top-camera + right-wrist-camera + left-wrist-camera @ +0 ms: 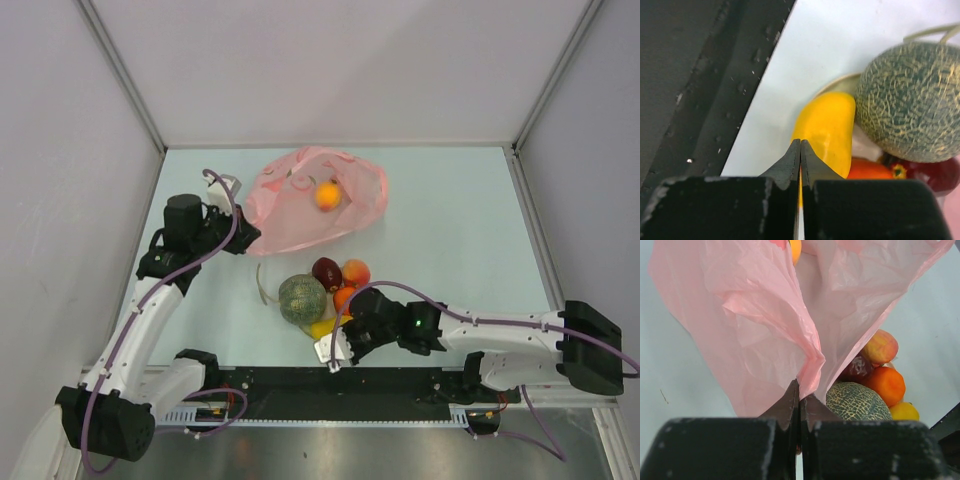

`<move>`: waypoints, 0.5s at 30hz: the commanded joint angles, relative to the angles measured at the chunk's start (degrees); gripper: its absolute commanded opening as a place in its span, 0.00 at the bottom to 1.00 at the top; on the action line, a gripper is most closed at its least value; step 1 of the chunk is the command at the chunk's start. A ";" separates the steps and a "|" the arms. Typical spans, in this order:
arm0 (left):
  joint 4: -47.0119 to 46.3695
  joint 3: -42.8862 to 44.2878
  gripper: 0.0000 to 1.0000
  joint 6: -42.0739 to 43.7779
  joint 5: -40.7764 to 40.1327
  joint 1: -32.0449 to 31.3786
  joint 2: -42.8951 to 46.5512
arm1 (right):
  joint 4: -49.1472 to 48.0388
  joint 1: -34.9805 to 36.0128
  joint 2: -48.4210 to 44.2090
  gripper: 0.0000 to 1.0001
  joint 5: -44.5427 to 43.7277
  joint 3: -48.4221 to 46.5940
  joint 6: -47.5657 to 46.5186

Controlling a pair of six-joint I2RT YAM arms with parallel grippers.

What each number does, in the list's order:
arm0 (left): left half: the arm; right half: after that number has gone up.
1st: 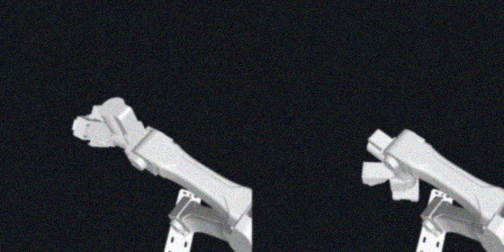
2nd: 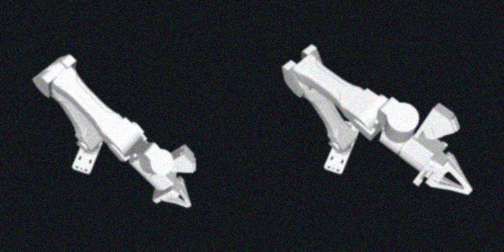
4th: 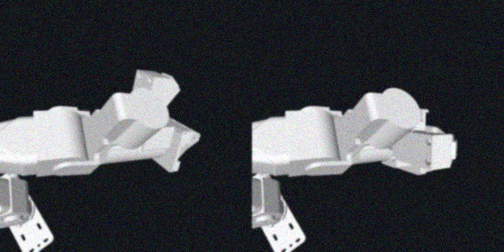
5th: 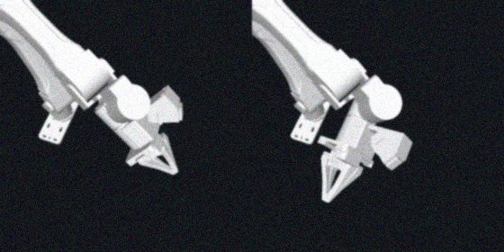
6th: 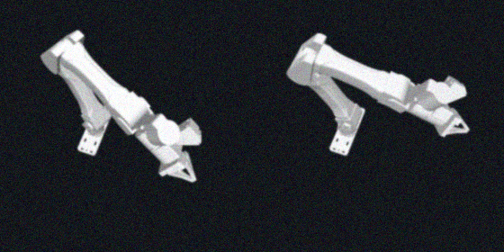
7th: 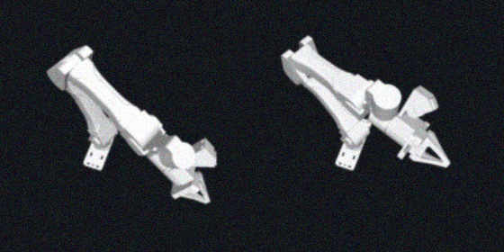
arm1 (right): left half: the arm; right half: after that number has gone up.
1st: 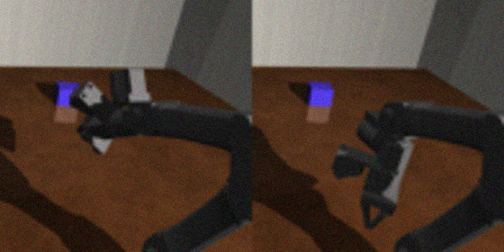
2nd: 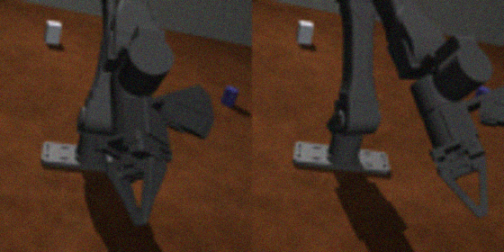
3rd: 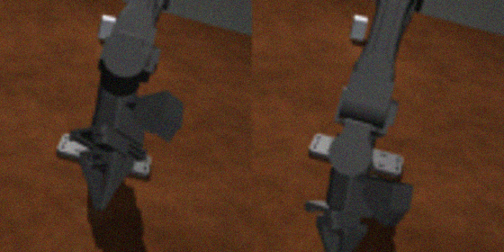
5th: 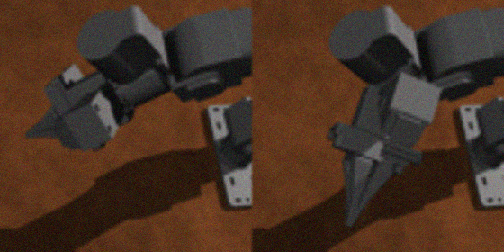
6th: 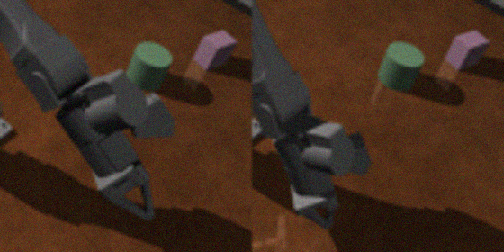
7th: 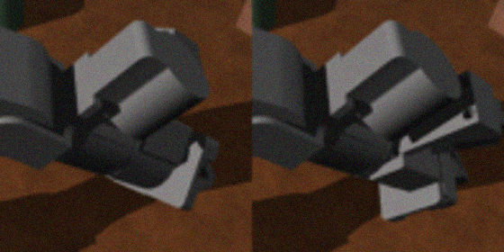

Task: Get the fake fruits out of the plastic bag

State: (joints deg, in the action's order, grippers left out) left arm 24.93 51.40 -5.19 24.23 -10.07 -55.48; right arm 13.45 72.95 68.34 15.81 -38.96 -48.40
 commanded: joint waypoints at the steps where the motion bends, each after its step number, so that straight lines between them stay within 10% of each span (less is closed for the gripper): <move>1: -1.81 -0.16 0.01 -1.31 1.17 0.66 1.34 | -0.79 -2.98 1.45 0.00 1.33 0.72 4.98; 15: -1.46 -1.30 0.01 -1.66 1.70 1.10 2.40 | 0.33 -6.33 0.49 0.00 -0.43 -1.63 4.80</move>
State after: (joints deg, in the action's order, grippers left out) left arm 24.64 50.30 -6.07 24.32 -9.58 -54.22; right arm 12.25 65.80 71.57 15.84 -37.30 -45.45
